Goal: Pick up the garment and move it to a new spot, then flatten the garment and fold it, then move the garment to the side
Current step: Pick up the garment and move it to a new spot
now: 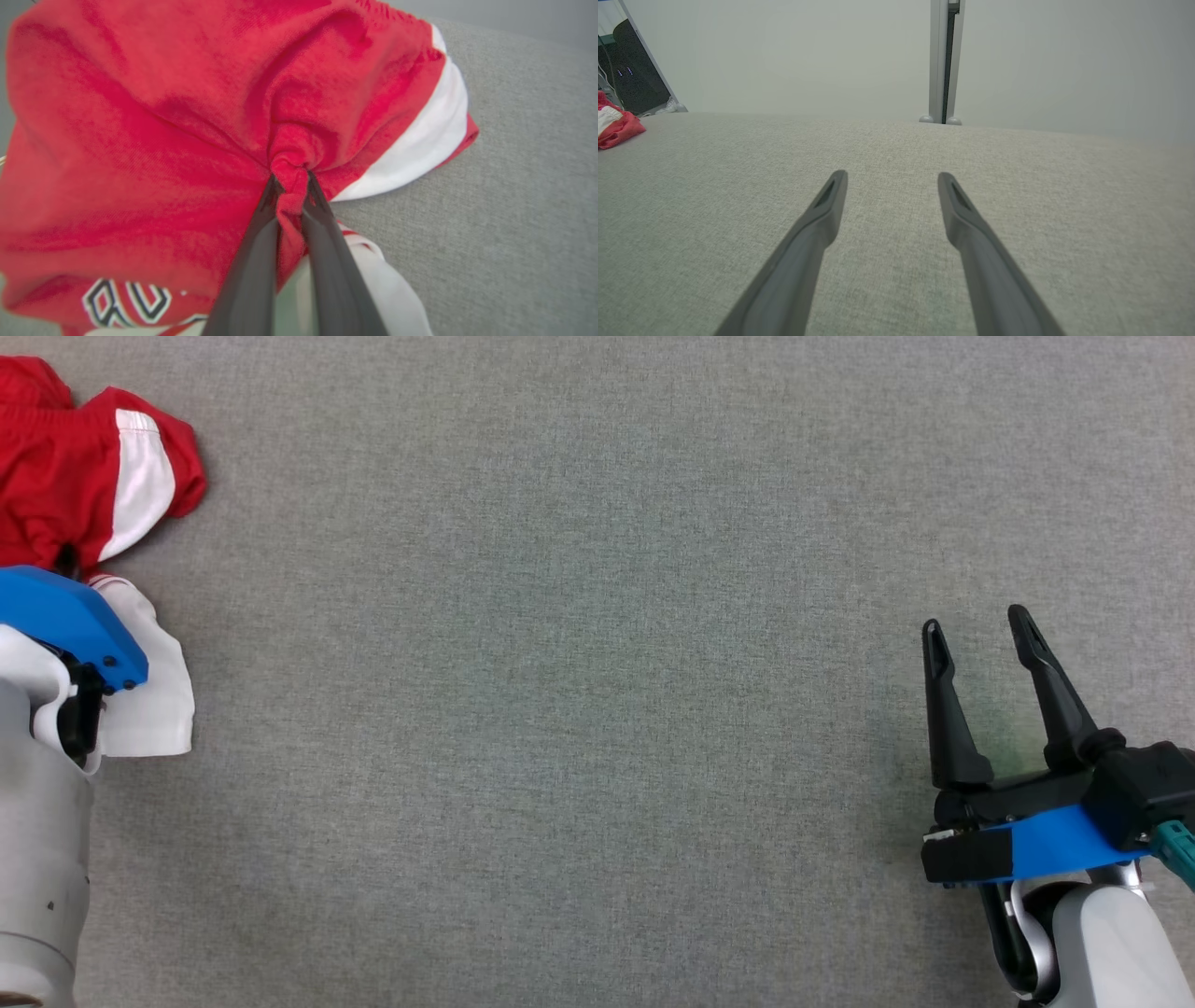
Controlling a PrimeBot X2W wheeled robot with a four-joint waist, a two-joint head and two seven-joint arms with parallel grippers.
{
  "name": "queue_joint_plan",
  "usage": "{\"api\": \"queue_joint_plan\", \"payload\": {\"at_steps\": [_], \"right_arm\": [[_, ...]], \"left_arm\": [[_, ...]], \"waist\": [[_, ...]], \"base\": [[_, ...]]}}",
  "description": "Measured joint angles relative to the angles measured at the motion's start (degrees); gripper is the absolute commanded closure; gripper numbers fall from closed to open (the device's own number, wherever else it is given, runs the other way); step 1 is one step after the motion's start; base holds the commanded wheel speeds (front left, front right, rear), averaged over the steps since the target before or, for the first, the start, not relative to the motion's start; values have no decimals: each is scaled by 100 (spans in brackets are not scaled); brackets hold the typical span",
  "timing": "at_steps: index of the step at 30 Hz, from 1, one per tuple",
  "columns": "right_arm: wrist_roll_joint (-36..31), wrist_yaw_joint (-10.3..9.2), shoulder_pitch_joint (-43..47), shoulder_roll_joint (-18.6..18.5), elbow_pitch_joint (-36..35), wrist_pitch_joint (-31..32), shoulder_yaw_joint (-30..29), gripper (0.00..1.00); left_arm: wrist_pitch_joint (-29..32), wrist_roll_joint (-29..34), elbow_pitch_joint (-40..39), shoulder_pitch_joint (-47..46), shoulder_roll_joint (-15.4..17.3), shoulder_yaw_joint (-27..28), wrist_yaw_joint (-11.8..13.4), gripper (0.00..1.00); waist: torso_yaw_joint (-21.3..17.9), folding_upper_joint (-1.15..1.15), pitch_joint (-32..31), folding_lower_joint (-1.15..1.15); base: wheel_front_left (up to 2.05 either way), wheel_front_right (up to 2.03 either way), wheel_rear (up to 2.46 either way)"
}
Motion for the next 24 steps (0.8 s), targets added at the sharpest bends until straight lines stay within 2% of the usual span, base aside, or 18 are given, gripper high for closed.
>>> {"api": "queue_joint_plan", "payload": {"at_steps": [13,24], "right_arm": [[162,0,60,1,250,-147,87,0],[563,0,133,0,759,-366,258,0]], "left_arm": [[-1145,182,-103,-371,164,-310,-53,100],[-1532,469,-1165,-1001,281,-800,-108,100]], "waist": [[100,0,-492,0],[-142,0,-1126,0]], "base": [[0,0,0],[0,0,0]]}}
